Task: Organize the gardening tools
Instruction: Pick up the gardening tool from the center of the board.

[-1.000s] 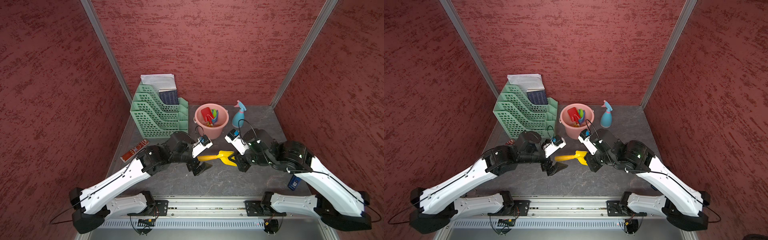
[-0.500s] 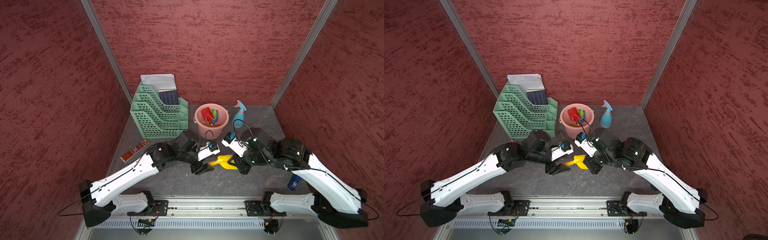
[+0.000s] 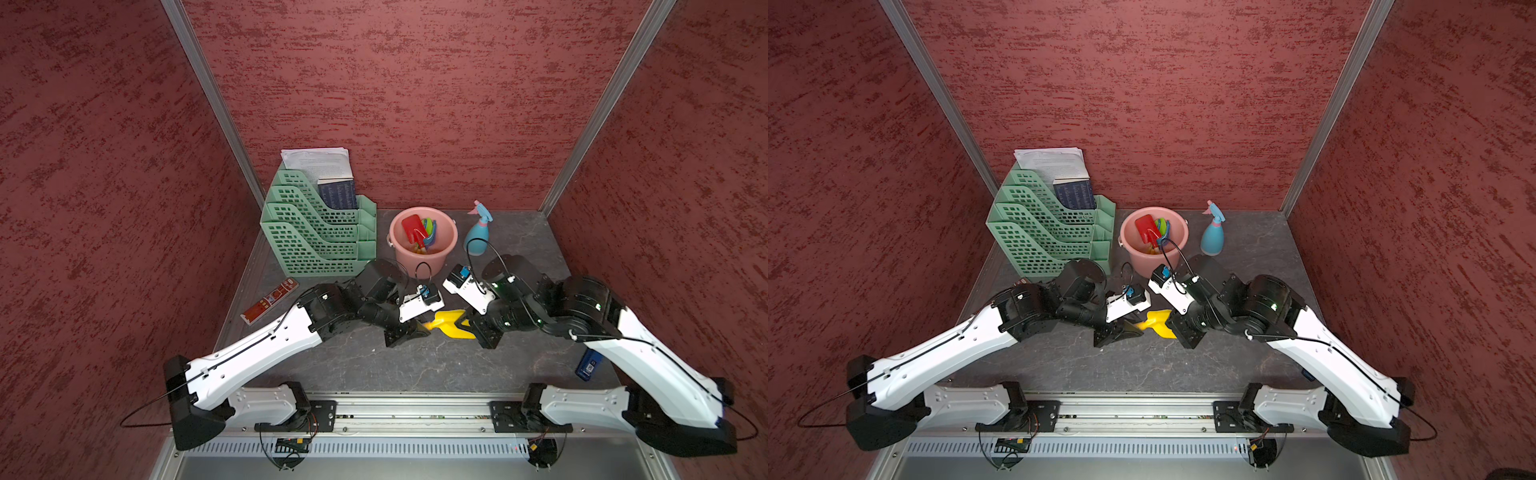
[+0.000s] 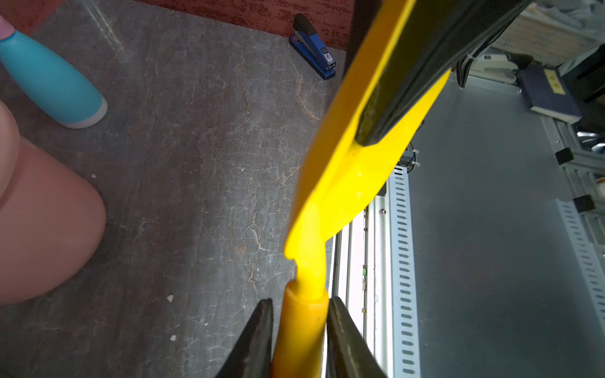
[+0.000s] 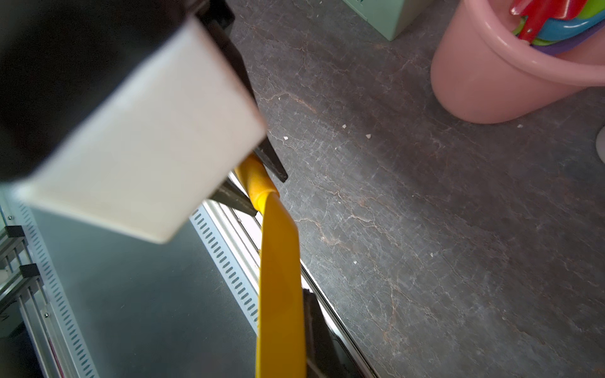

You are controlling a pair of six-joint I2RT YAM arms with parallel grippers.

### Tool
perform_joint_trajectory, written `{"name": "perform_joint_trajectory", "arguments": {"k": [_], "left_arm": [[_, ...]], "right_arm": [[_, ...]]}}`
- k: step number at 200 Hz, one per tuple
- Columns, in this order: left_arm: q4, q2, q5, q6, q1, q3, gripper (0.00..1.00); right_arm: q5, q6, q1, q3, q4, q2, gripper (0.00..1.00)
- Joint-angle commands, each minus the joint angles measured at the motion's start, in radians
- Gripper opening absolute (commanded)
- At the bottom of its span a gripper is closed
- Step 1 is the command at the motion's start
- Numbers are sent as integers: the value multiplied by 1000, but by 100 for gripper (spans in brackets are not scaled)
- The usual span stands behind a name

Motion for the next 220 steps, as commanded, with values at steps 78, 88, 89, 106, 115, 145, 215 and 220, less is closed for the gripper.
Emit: {"name": "perform_joint_trajectory", "arguments": {"k": [78, 88, 89, 106, 115, 145, 215, 220], "left_arm": [[61, -21, -22, -17, -4, -29, 0], [72, -29, -36, -21, -4, -42, 0], [74, -30, -38, -22, -3, -44, 0], [121, -54, -55, -31, 6, -81, 0], [152, -64, -63, -35, 14, -104, 0], [289, -75, -92, -60, 49, -154, 0], [689, 74, -111, -169, 205, -131, 0], [721, 88, -117, -177, 217, -126, 0]], "right_arm": [[128, 47, 1, -38, 104, -93, 72], [163, 65, 1, -68, 128, -127, 80], [167, 67, 1, -72, 131, -131, 81], [221, 109, -3, -131, 174, -193, 89], [246, 131, -4, -161, 195, -226, 92], [296, 199, -4, -286, 272, -330, 98], [304, 270, -5, -522, 502, -425, 98], [307, 272, -4, -533, 518, -427, 98]]}}
